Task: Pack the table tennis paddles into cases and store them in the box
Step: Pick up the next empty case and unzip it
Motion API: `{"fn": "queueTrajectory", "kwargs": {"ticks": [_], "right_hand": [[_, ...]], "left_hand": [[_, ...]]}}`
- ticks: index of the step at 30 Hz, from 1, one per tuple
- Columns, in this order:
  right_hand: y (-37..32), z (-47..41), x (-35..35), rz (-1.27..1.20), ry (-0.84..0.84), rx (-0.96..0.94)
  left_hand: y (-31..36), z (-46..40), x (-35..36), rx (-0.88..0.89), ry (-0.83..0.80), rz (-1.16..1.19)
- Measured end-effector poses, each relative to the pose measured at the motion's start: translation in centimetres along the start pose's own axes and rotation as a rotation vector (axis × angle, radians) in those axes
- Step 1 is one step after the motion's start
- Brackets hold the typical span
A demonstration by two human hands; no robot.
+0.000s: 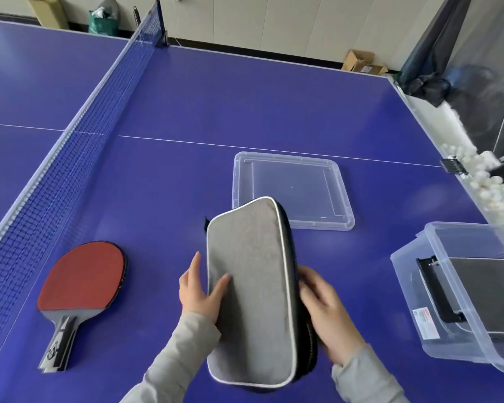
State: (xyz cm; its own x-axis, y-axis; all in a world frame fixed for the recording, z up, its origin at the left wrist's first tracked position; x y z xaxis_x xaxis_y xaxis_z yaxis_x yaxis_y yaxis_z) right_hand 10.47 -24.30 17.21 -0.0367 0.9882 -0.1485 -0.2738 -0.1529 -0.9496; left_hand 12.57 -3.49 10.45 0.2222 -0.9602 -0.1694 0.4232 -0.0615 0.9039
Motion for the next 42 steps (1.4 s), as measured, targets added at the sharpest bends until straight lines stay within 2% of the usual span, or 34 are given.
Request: {"fn": "queueTrajectory", "kwargs": {"ticks": [2,5,7,12,16,18,24,30,32,34,36,39,42], "right_hand": [[0.2,0.1,0.1,0.145,0.055,-0.031],[1.2,0.5,0.8,0.304,0.108,-0.028],[1.8,1.0,1.5,0.327,0.092,-0.025],[3.9,1.0,0.5,0.379,0.057,0.035],[6.9,0.2,-3.3,0.301,0.064,0.138],[9.1,-0.3,-5.2,0.279,0.087,0.205],[15.7,-1.9,-8.5,0.383,0.186,0.375],[18.6,-3.7,-8.4,0.622,0.244,0.405],[19.1,-3.9,-7.8,0.738,0.249,0.413],[19.0,-3.8,-7.2,0.897,0.28,0.397],[17.5,-3.5,-6.1,1.075,0.338,0.275],[16.4,-3.1,-2.3,1.229,0.245,-0.008],[19.0,-3.1,1.5,1.37,-0.084,-0.009]], "left_hand": [[1.0,1.5,1.8,0.049,-0.084,-0.042],[2.1,4.8,5.4,0.048,-0.306,0.09],[1.9,6.1,6.5,0.047,-0.332,0.109],[0.3,5.4,2.7,0.075,-0.131,0.005],[-4.1,2.5,-4.8,-0.044,0.161,-0.129],[-6.7,1.1,-7.6,-0.121,0.239,-0.192],[-11.8,-1.5,-9.4,-0.214,0.247,-0.204],[-13.1,-2.7,-8.6,-0.141,0.281,-0.274],[-12.8,-2.9,-7.9,-0.067,0.265,-0.399],[-12.6,-2.7,-6.9,-0.017,0.276,-0.621],[-12.0,-1.9,-5.5,0.051,0.296,-0.785],[-12.2,-0.4,-2.0,0.153,0.102,-0.983],[-14.7,0.0,-0.2,0.183,-0.058,-1.159]]}}
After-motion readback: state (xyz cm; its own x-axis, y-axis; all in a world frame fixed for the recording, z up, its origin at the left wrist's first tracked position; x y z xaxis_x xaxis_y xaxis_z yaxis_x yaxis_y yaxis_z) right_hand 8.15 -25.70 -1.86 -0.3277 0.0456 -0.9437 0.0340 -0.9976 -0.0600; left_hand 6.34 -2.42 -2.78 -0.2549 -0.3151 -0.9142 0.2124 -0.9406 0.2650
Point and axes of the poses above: each hand's wrist, its own z-axis away from the middle knuckle, its own x-axis out of the palm, y = z × x, the point moved 7 cm from there along -z, towards the middle knuckle, and after that the axes turned 6 degrees about z, right-handed, at the moved point
